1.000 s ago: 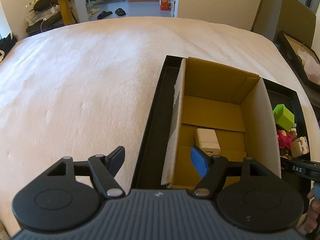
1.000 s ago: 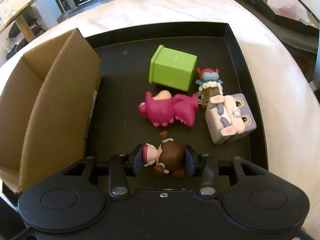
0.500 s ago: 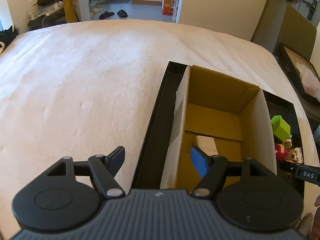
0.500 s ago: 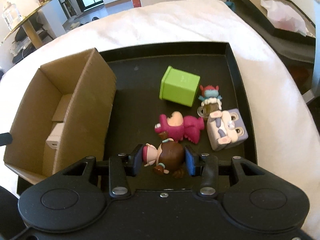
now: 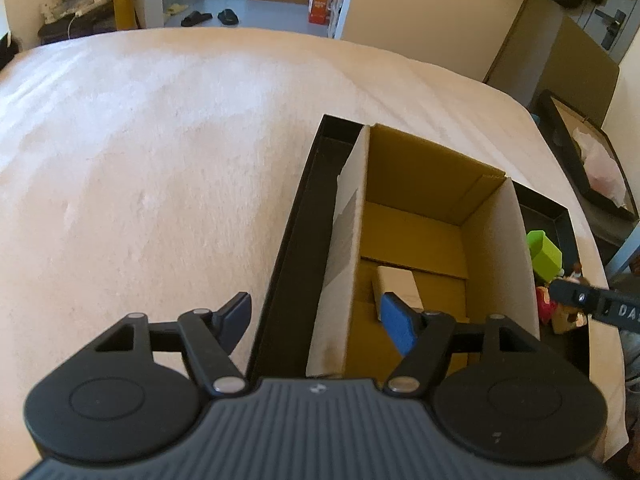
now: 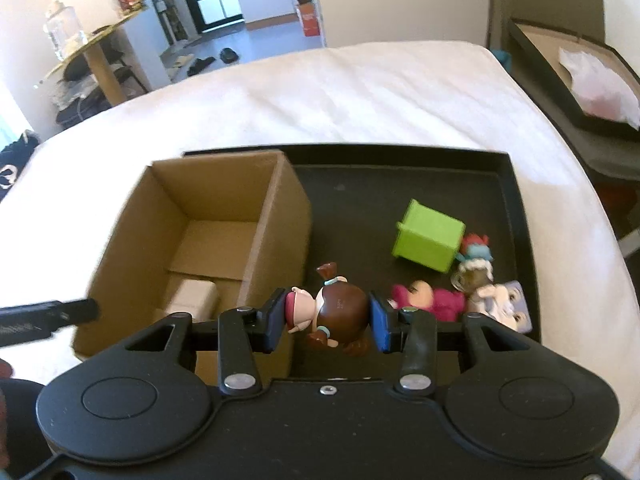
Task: Organize rigid objects
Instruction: 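Carry the doll over the box with the right gripper while the left gripper grips the box wall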
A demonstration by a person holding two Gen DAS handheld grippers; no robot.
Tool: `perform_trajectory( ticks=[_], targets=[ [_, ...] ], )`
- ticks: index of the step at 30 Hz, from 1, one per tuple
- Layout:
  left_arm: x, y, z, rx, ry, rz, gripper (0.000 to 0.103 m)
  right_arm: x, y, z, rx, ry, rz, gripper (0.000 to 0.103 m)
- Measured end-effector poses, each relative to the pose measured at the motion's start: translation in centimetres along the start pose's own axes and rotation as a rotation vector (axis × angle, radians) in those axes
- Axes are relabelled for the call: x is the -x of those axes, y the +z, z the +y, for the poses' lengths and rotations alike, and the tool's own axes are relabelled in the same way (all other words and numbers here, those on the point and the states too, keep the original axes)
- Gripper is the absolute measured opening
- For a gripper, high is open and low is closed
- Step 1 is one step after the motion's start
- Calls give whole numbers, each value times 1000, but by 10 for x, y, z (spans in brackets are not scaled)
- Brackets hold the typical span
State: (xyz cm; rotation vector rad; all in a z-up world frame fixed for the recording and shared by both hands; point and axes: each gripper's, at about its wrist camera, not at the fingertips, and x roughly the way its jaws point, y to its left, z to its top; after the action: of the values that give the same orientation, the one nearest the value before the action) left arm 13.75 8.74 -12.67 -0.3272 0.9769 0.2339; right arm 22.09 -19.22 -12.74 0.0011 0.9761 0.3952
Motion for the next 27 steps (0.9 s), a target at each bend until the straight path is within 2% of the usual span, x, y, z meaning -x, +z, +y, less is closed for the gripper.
perform_trajectory(
  ticks=[7,10,13,17,18,21,27],
  targets=[
    [-2,0,4,6,-46,3,67,8,20,28,47,26,-25,42],
    [-3,-2,5,4,-63,4,62,8,25,39,56,55,-22,43],
    [-3,-2,7,4,-91,-4,51,5,29,51,77,59,-20,43],
    [-7,-2,7,5,-108,16,20,0,31,65,95,74,-14,43],
    [-7,-2,6,-2,-113,17,16,-1,31,68,101,75,-11,43],
    [-8,-2,2,-26,-119,14,10,-6,29,83,120,84,-3,43],
    [-9,-2,0,-28,-114,12,10,-19,23,100,142,79,28,43]
  ],
)
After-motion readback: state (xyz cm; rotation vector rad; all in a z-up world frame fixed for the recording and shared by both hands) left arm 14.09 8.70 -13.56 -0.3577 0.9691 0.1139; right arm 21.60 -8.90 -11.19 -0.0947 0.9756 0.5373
